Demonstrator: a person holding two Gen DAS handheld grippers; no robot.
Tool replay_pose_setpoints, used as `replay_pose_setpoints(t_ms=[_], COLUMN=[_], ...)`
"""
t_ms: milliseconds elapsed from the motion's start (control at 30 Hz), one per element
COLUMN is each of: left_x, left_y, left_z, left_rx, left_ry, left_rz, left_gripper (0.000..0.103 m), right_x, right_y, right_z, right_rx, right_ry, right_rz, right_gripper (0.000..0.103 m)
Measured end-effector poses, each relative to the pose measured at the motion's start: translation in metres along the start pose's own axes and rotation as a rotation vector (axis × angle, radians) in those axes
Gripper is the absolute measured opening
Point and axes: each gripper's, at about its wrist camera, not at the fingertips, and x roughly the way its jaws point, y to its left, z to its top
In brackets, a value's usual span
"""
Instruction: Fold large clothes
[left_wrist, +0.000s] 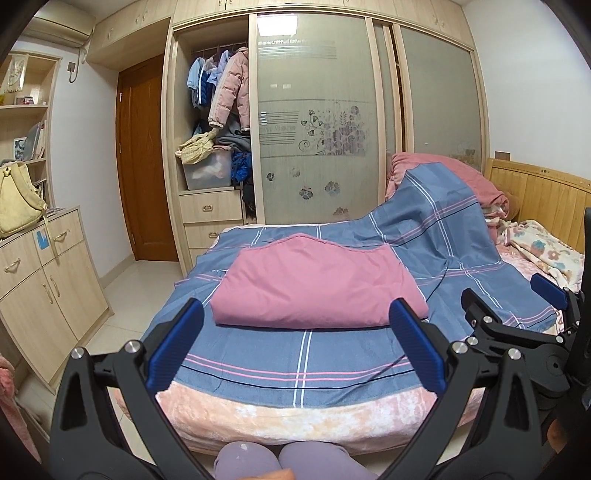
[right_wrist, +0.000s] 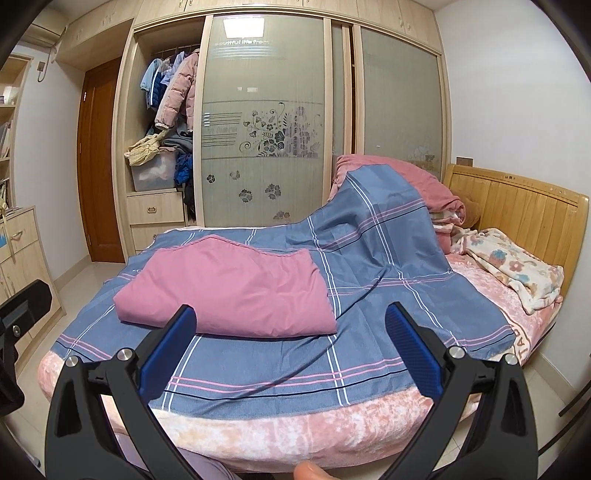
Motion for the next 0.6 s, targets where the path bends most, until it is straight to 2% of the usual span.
replay_pose_setpoints(t_ms=[600], left_x=[0.0024], left_y=[0.0033], left_z=[-0.0039], left_rx=[0.003], left_ry=[0.011], left_rz=[-0.004], left_gripper=[0.101], right_x=[-0.0019], right_y=[0.0045], right_z=[-0.0026], right_rx=[-0.011], right_ry=[0.001], right_rz=[0.004], right_gripper=[0.102])
